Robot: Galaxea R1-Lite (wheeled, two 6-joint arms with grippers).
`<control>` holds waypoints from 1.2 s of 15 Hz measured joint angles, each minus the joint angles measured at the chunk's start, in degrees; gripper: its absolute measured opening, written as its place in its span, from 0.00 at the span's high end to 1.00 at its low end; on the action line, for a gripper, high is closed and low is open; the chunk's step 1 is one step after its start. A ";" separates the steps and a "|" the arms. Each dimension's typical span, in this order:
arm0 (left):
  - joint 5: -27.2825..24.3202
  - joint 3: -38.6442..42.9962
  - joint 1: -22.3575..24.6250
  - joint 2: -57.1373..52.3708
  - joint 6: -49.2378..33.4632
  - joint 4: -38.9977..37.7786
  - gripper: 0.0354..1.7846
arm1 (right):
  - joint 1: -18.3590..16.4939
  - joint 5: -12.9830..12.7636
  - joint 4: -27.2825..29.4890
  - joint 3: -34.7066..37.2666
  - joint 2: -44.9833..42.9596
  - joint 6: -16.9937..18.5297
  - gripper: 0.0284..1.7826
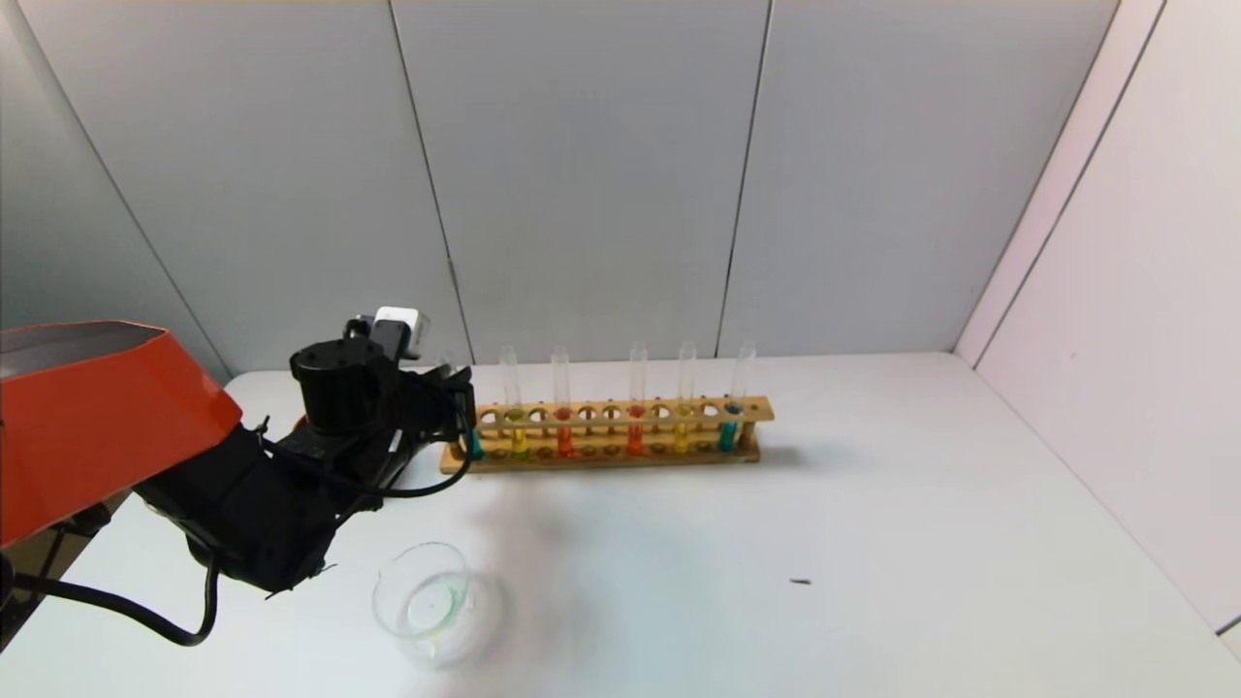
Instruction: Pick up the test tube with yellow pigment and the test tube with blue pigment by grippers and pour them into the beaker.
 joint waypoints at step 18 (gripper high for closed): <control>1.84 -4.94 -0.48 -6.51 0.71 11.97 0.84 | 0.00 0.00 -0.02 0.00 0.00 0.00 0.05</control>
